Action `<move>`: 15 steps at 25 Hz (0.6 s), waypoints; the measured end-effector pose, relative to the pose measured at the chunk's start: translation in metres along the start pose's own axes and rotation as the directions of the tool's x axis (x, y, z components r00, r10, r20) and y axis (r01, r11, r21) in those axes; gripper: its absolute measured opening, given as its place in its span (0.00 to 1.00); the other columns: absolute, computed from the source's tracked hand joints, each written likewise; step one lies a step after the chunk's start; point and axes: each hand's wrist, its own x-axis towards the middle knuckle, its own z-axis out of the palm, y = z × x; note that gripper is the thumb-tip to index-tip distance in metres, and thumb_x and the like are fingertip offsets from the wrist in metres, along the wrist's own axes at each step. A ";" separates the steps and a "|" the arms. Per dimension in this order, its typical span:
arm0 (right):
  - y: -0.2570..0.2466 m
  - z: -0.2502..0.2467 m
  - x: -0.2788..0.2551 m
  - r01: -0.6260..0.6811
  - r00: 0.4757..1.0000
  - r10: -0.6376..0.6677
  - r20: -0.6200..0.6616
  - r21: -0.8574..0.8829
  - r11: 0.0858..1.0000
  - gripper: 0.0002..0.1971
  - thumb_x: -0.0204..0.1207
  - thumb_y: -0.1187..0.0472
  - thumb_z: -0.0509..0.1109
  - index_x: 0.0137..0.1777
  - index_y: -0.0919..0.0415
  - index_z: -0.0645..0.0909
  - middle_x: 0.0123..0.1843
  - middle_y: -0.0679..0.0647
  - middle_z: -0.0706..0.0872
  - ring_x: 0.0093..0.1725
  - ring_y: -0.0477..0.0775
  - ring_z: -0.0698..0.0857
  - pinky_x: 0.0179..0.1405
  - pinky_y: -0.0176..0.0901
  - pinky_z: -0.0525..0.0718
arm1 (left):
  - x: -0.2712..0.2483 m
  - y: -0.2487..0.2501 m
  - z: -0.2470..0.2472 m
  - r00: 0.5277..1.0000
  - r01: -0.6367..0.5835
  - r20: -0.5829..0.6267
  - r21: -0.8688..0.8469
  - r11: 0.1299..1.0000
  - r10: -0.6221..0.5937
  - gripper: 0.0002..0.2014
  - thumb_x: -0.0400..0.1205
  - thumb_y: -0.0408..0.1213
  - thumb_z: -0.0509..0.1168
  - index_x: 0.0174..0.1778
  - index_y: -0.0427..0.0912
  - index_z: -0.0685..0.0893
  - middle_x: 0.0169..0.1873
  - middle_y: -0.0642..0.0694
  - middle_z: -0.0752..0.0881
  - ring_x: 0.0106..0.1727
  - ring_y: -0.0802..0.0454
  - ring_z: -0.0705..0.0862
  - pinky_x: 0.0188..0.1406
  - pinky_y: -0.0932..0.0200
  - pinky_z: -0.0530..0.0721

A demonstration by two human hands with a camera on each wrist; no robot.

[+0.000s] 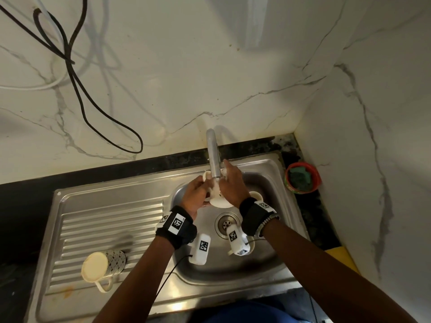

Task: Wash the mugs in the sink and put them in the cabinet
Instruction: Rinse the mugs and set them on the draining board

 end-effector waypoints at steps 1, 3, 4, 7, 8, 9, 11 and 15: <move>-0.002 -0.003 0.009 -0.076 0.995 0.085 -0.042 0.187 0.979 0.28 0.92 0.51 0.62 0.88 0.58 0.63 0.88 0.63 0.64 0.85 0.66 0.68 0.79 0.58 0.73 | 0.000 -0.003 -0.003 1.000 0.014 0.002 -0.043 0.999 -0.014 0.12 0.91 0.48 0.64 0.51 0.45 0.85 0.47 0.43 0.93 0.51 0.42 0.93 0.41 0.50 0.91; -0.005 -0.006 0.017 -0.074 0.995 0.084 -0.056 0.169 0.983 0.27 0.90 0.50 0.65 0.84 0.61 0.67 0.82 0.65 0.73 0.79 0.67 0.76 0.72 0.56 0.77 | 0.002 -0.008 -0.008 0.998 0.064 -0.013 -0.142 0.988 -0.067 0.14 0.91 0.48 0.62 0.58 0.42 0.85 0.51 0.39 0.94 0.50 0.41 0.94 0.40 0.49 0.90; -0.008 -0.003 0.015 -0.022 0.996 0.031 -0.084 0.102 0.995 0.23 0.89 0.53 0.65 0.80 0.62 0.72 0.78 0.68 0.76 0.77 0.71 0.77 0.74 0.60 0.79 | 0.004 -0.007 -0.009 0.993 0.111 -0.020 -0.195 0.974 -0.117 0.16 0.92 0.47 0.61 0.62 0.39 0.84 0.52 0.37 0.93 0.50 0.40 0.94 0.40 0.48 0.91; -0.015 0.038 -0.002 0.210 0.975 -0.217 -0.055 -0.109 0.972 0.26 0.87 0.51 0.53 0.77 0.64 0.77 0.73 0.75 0.81 0.79 0.81 0.73 0.76 0.81 0.74 | 0.010 -0.013 -0.012 0.971 0.230 0.019 -0.342 0.911 -0.237 0.16 0.94 0.43 0.55 0.65 0.37 0.83 0.65 0.36 0.87 0.52 0.43 0.90 0.44 0.49 0.91; -0.018 0.046 -0.012 0.225 0.973 -0.230 -0.017 -0.147 0.963 0.31 0.88 0.46 0.47 0.83 0.62 0.72 0.79 0.73 0.77 0.84 0.79 0.68 0.79 0.82 0.67 | 0.009 -0.017 -0.014 0.965 0.253 0.034 -0.362 0.897 -0.259 0.16 0.95 0.42 0.52 0.62 0.40 0.83 0.70 0.37 0.83 0.52 0.47 0.88 0.48 0.51 0.90; -0.020 0.049 -0.017 0.249 0.967 -0.254 -0.015 -0.150 0.957 0.35 0.89 0.42 0.41 0.86 0.60 0.69 0.84 0.71 0.72 0.87 0.75 0.64 0.82 0.81 0.62 | 0.007 -0.020 -0.015 0.958 0.280 0.050 -0.382 0.881 -0.283 0.15 0.95 0.42 0.51 0.61 0.41 0.82 0.74 0.36 0.79 0.54 0.47 0.87 0.53 0.52 0.88; -0.017 0.042 -0.012 0.240 0.968 -0.245 -0.045 -0.096 0.966 0.35 0.90 0.42 0.37 0.83 0.59 0.74 0.85 0.72 0.71 0.88 0.75 0.63 0.82 0.80 0.62 | 0.005 -0.031 -0.018 0.938 0.342 0.103 -0.447 0.827 -0.332 0.16 0.94 0.40 0.55 0.70 0.36 0.82 0.74 0.35 0.81 0.62 0.39 0.87 0.63 0.45 0.87; -0.015 0.008 -0.001 0.024 0.987 0.024 -0.158 0.293 0.956 0.17 0.89 0.64 0.58 0.76 0.58 0.76 0.69 0.66 0.85 0.62 0.58 0.87 0.61 0.54 0.90 | -0.002 -0.033 -0.014 0.933 0.360 0.188 -0.532 0.767 -0.307 0.19 0.90 0.38 0.63 0.76 0.36 0.80 0.63 0.30 0.88 0.62 0.33 0.89 0.60 0.40 0.90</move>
